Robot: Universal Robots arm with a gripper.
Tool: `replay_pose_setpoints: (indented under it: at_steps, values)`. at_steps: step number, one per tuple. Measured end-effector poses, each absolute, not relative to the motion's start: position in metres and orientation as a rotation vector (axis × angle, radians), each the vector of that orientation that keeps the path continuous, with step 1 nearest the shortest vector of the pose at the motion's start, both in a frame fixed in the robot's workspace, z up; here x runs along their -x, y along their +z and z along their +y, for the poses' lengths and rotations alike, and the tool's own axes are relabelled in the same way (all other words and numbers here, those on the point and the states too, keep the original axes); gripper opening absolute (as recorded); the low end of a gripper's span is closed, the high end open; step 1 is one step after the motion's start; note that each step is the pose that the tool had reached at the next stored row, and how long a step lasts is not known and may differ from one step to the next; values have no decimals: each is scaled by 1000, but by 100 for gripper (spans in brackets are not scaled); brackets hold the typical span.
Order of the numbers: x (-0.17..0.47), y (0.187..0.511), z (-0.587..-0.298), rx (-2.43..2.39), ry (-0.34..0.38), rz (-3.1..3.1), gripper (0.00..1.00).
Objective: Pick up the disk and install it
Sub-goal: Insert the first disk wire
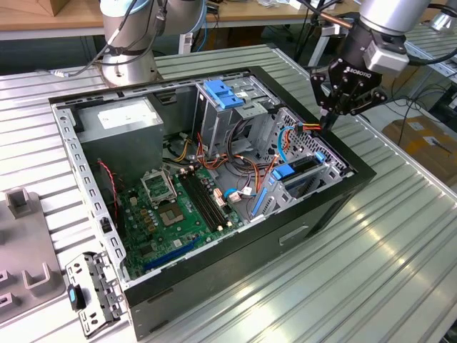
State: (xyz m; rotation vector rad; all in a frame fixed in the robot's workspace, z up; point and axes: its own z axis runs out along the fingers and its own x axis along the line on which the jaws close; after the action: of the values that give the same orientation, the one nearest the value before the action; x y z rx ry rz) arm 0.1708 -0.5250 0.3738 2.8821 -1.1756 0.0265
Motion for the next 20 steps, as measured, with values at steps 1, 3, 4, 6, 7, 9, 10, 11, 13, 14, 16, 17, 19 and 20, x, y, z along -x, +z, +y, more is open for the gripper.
replay_pose_setpoints:
  at_steps: [1, 3, 4, 6, 7, 9, 10, 11, 13, 14, 16, 17, 19, 20]
  values:
    - [-171, 374, -525, -2875, 26, -1193, 16]
    - [-171, 374, -525, -2862, 26, -1224, 16]
    - [-170, 374, -525, -2856, 26, -1236, 16]
    - [-170, 374, -525, -2843, 25, -1267, 16]
    - [-170, 374, -525, -2836, 25, -1282, 16]
    - [-170, 374, -525, -2819, 24, -1317, 16]
    - [-170, 374, -525, -2811, 24, -1334, 16]
    - [-170, 374, -525, -2805, 24, -1346, 16]
    - [-169, 374, -525, -2784, 23, -1388, 16]
    - [-168, 374, -525, -2781, 23, -1396, 16]
    - [-166, 374, -525, -2776, 23, -1406, 16]
    - [-165, 374, -525, -2775, 23, -1408, 16]
    - [-162, 374, -525, -2771, 23, -1414, 16]
    - [-161, 374, -525, -2762, 22, -1433, 16]
